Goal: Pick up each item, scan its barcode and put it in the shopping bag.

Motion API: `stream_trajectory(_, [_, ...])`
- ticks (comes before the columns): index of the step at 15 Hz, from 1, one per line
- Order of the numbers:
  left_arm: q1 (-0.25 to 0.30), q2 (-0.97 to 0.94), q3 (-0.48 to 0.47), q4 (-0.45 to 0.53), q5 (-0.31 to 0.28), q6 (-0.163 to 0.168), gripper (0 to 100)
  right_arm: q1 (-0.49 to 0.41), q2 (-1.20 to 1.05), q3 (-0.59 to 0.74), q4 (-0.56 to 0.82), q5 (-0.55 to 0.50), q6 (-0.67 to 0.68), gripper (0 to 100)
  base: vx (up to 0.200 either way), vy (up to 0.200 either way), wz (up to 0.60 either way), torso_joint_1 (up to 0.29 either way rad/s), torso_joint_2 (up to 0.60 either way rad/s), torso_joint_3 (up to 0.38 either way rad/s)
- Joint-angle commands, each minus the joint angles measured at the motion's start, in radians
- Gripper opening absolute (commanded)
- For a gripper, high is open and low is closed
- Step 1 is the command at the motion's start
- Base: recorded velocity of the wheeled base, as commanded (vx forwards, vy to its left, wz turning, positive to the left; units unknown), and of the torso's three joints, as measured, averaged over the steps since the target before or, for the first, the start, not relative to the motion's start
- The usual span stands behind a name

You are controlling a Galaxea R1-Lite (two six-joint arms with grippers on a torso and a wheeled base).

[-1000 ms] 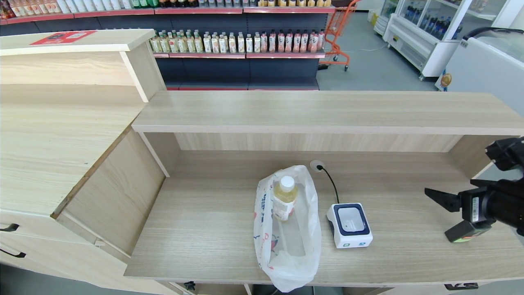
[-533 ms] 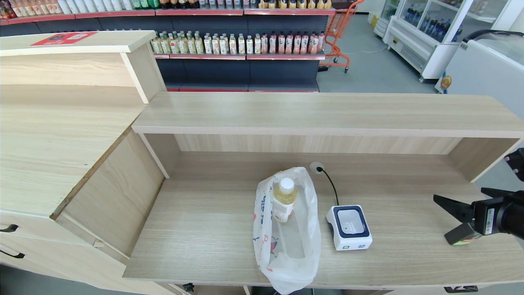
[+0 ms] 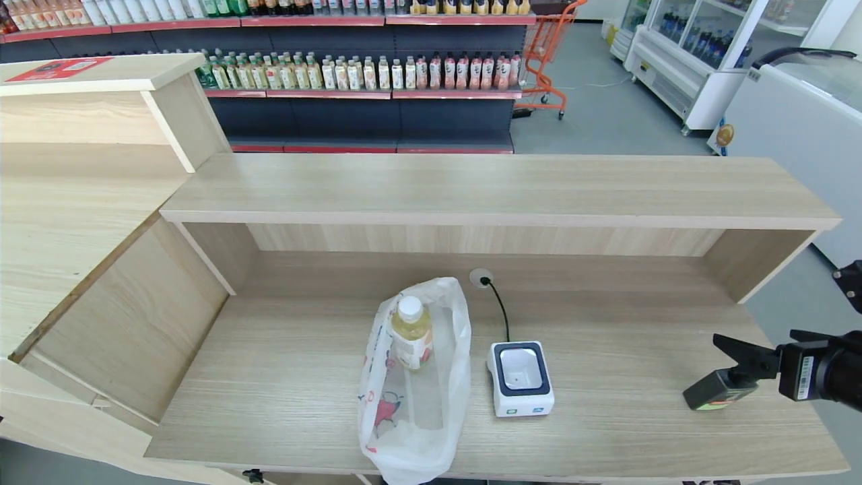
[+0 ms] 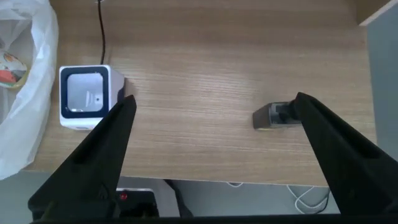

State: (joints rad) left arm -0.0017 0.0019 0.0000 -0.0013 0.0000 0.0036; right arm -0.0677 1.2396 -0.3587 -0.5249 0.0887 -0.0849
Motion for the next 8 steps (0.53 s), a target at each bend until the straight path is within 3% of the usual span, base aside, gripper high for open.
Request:
stream_trajectory(1, [0.000, 0.000, 0.000, 0.000, 0.000, -0.001, 100, 0.002, 0.003, 0.015, -0.001, -0.001, -0.001, 100, 0.000, -0.200, 0.00, 0.002, 0.00, -0.007])
stream_trajectory(8, [0.000, 0.001, 0.000, 0.000, 0.000, -0.007, 100, 0.002, -0.025, 0.070, 0.000, -0.001, -0.001, 100, 0.000, -0.200, 0.00, 0.003, 0.00, 0.000])
